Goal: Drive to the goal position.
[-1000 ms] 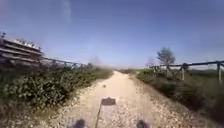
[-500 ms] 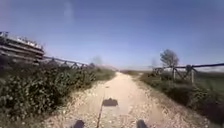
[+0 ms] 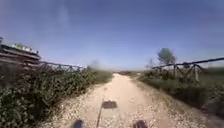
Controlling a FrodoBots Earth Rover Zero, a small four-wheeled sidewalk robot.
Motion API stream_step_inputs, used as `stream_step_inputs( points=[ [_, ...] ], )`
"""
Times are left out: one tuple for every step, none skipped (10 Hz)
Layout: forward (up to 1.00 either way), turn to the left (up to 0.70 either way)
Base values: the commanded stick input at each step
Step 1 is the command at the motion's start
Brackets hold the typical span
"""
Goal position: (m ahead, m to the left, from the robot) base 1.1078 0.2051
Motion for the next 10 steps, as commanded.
stream_step_inputs(
  points=[
    [0.70, 0.00],
    [0.70, 0.00],
    [0.70, 0.00],
    [0.70, 0.00],
    [0.70, 0.00],
    [0.70, 0.00],
    [0.70, 0.00],
    [0.70, 0.00],
    [0.70, 0.00],
    [0.70, 0.00]
  ],
)
